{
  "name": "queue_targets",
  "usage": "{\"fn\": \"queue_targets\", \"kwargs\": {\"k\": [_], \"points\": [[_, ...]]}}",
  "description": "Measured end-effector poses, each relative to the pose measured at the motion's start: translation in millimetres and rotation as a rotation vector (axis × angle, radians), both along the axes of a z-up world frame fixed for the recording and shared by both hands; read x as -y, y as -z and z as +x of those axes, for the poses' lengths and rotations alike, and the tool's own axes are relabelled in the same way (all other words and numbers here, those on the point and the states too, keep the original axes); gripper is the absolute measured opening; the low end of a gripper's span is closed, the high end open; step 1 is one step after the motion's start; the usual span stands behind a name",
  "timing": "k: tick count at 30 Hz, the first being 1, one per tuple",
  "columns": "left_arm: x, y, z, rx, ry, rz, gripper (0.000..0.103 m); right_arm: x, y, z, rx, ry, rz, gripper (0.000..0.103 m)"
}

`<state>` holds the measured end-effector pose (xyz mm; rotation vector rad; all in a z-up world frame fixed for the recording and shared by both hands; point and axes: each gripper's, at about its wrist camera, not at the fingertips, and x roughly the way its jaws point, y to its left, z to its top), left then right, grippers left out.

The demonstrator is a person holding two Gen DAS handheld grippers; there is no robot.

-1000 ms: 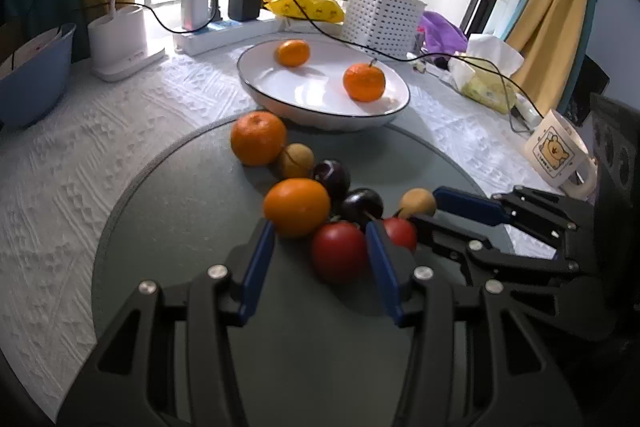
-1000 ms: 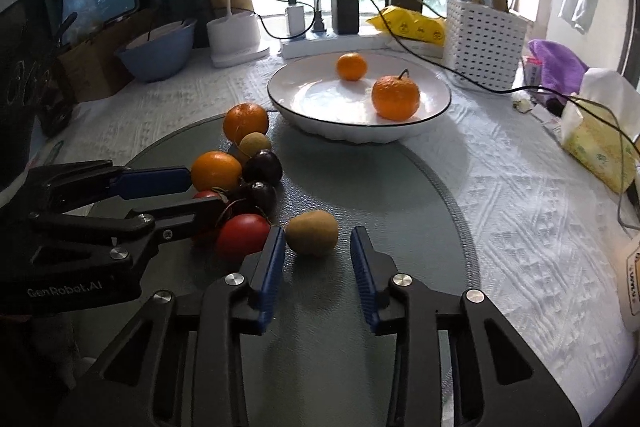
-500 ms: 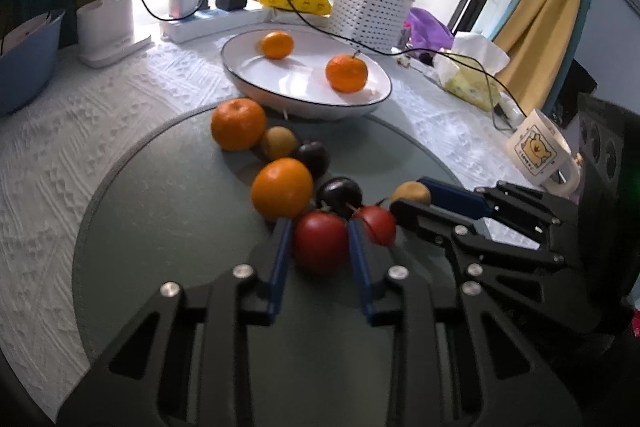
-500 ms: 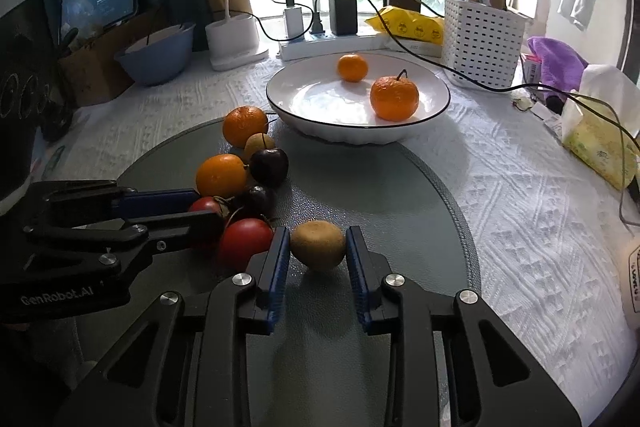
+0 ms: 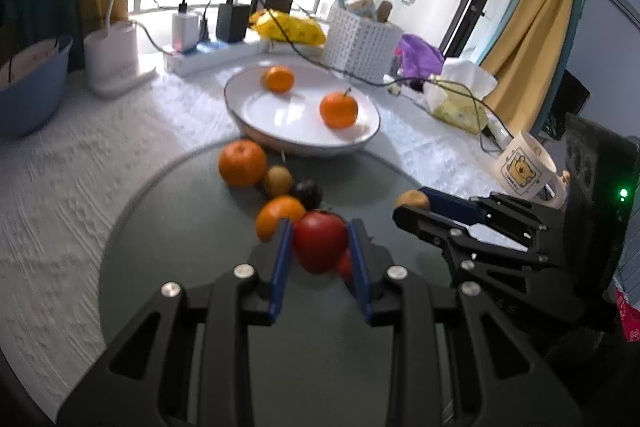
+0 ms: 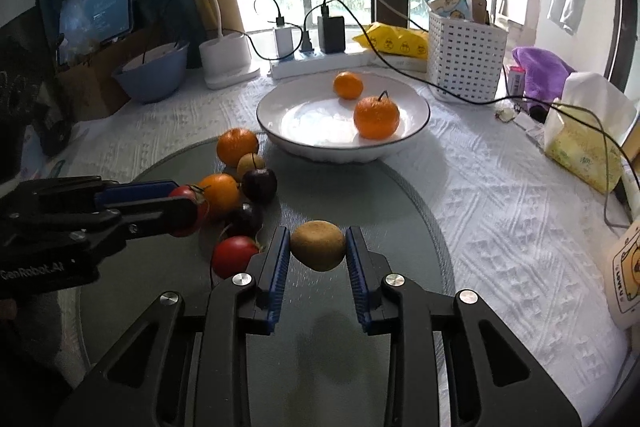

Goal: Organize fruits
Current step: 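Grasp the red apple with the left gripper while the right grasps the brown kiwi, then lower the apple and kiwi onto the white plate and open both grippers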

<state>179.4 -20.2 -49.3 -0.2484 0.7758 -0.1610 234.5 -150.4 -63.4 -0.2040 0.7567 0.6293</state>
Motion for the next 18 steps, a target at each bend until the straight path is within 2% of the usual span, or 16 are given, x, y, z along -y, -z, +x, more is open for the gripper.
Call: {"fn": "queue_targets", "kwargs": {"k": [9, 18], "points": [[-9.5, -18.3, 11.6, 0.050, -0.009, 0.028, 0.029, -6.1, -14.6, 13.7, 0.034, -0.001, 0.014, 0.031], [-17.2, -21.2, 35.0, 0.068, -0.004, 0.042, 0.029, -13.9, -21.0, 37.5, 0.057, -0.007, 0.004, 0.031]]}}
